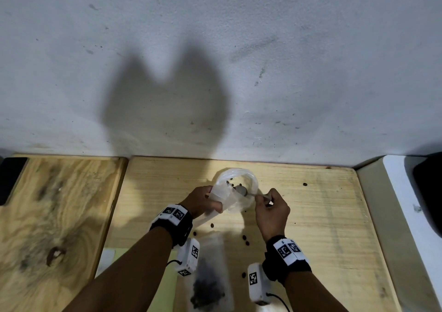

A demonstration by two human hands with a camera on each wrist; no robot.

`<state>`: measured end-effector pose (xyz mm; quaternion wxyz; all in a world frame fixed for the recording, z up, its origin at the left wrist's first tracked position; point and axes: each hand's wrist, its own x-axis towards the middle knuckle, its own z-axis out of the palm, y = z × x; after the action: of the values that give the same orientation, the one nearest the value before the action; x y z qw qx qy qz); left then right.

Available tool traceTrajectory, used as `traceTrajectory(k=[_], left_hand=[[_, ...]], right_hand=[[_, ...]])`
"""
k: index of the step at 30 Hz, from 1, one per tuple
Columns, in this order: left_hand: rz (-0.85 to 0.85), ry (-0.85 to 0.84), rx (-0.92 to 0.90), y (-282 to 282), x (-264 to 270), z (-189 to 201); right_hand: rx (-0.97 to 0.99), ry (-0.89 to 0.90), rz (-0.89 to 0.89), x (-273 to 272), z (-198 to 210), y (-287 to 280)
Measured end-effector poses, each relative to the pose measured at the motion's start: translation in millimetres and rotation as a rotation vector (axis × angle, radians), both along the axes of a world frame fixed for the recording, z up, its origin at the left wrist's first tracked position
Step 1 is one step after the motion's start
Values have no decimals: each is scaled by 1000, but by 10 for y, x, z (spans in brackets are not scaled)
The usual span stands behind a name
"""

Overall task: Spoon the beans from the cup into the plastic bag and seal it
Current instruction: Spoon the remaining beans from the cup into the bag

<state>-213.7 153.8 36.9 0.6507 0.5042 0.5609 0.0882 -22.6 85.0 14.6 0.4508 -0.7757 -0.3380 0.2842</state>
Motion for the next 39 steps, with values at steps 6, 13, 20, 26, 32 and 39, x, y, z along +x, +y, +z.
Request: traceTrajectory(k=[6, 13, 20, 26, 32, 39], left_hand=[[-5, -2, -8, 3, 12, 9], [21, -18, -20, 5, 10, 24], [118, -47, -27, 25, -62, 19], [139, -61, -41, 9, -50, 18], [107, -39, -60, 3, -41, 29], [130, -69, -68, -4, -29, 53]], right_hand=[[-45, 144, -108, -40, -35, 10], [-97, 353, -268, -61, -93, 60], [-90, 431, -313, 42, -141, 77], [-68, 375, -258, 36, -148, 110], [-95, 271, -181, -89, -61, 255], [-152, 244, -264, -174, -5, 374]])
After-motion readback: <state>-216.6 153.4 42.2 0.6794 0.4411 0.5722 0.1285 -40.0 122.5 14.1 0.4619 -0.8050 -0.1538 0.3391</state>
